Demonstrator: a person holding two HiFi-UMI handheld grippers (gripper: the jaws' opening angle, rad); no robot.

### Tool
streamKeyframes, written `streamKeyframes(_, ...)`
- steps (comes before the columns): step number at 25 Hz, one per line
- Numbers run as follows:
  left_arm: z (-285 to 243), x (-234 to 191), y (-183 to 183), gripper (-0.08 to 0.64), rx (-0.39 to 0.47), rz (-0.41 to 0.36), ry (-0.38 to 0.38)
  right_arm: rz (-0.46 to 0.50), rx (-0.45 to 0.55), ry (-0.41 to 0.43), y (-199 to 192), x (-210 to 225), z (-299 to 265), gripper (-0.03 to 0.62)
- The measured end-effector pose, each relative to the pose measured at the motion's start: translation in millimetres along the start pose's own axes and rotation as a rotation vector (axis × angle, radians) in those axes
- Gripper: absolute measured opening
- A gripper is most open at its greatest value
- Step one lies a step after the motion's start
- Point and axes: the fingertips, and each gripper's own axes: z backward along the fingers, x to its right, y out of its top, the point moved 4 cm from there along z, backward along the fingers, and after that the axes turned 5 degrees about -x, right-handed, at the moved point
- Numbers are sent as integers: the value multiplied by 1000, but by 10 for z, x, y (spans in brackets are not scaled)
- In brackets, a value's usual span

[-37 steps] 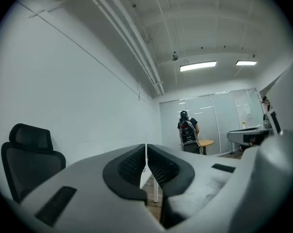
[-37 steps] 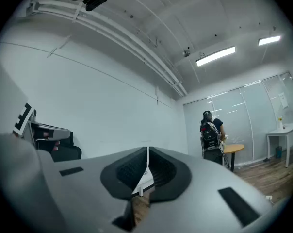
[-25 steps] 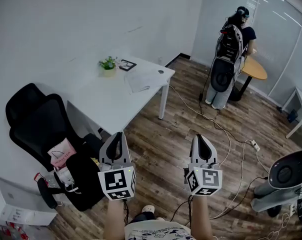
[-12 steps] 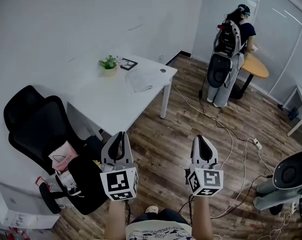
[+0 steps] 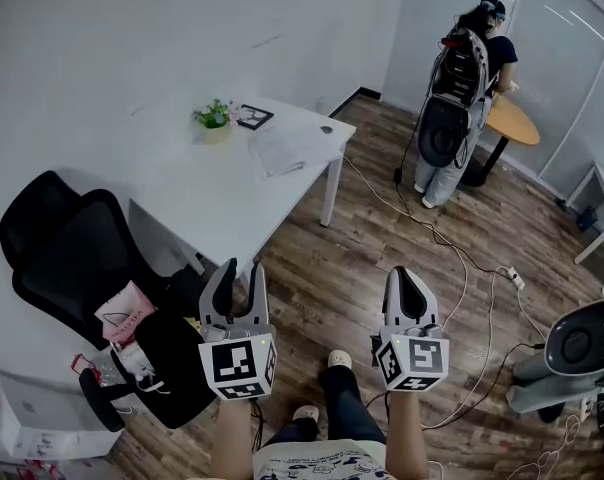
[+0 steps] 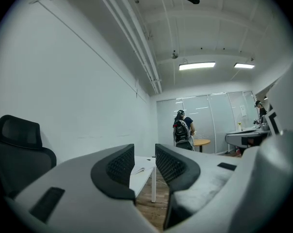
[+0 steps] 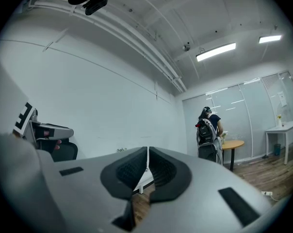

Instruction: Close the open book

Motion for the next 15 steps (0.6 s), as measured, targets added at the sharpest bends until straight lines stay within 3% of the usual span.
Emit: streamKeyframes(15, -1193, 147, 78, 118, -11, -18, 57, -9, 1, 54, 71, 596, -1235, 28)
